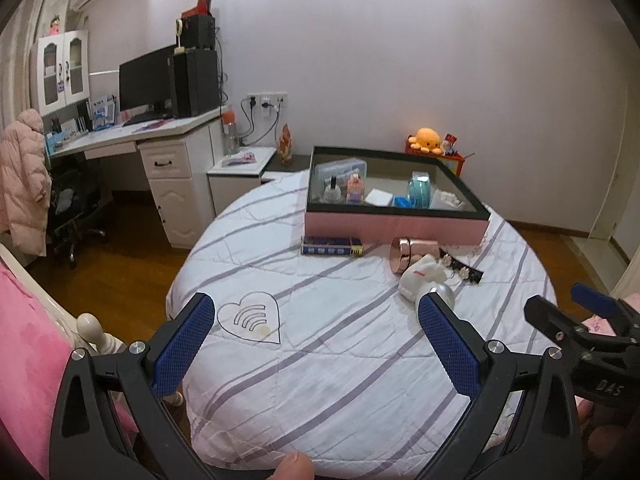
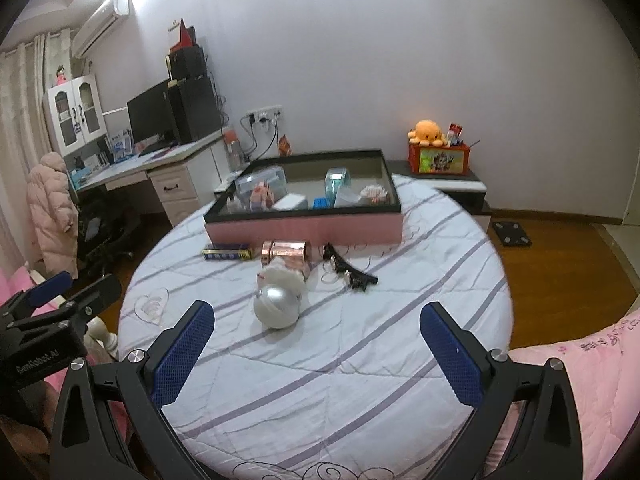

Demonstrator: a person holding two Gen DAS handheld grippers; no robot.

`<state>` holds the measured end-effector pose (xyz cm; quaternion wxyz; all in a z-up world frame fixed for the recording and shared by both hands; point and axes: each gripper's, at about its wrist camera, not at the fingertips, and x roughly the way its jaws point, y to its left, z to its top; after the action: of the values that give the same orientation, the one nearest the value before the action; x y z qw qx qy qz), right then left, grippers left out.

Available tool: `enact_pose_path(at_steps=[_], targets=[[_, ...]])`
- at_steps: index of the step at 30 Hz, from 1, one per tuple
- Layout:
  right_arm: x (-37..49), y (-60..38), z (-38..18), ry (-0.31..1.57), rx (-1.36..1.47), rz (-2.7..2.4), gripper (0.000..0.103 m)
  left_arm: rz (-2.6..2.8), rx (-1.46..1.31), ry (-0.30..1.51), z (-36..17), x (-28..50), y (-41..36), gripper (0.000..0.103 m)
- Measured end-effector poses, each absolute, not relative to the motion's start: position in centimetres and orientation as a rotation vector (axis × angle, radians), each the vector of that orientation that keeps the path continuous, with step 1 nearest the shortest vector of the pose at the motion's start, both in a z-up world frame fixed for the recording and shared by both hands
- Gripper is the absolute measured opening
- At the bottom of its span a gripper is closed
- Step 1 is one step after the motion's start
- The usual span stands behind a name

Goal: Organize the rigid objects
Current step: 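Withdraw both open grippers from the tray box back over the bed, then grasp the blue box with the left gripper while the right grasps the white rabbit lamp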

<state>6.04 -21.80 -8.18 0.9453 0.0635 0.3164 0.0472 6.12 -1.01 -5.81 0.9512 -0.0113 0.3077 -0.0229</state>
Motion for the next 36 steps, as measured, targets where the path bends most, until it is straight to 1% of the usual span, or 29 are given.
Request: enact_pose_path(at_steps=[7,17,20,23,24,26,36], targets=[[9.5,-21.2,-11.4,0.733,0.12,0.13,0.103,-0.038,-0.022,0.69,-8.8,8.8,-0.9,0.103],[15.4,-18.3,-14.3,0.844,0.06,0.189,0.103,-0.007,-0.027,0.763,-12.1,12.8,0.4,0.103],[16.7,-17.6,-15.0,0.875,0.049,0.198,0.089,-0.006,-0.024,0.776,-12.7,13.6,0.4,0.103],[17.5,-17.1,-15.6,0.892,0.035,0.209,0.065,-0.008,-0.019,0.787,-13.0,14.4,0.3,0.103],[17.6,-17.0,-15.8,0.893,0.031,0.214,0.06,-0.011,-0.018,0.789,-13.1,14.7,0.2,0.103],[17.5,-16.8,-15.9,0.883,0.018,0.222,0.054,-0.017,-0.012,0.791,-13.1,15.2,-0.1,0.103],[15.9,-19.4,-15.2,0.851,0.073,0.223,0.054,-0.082,0.0,0.847,-13.4,20.5,-3.1,0.103]])
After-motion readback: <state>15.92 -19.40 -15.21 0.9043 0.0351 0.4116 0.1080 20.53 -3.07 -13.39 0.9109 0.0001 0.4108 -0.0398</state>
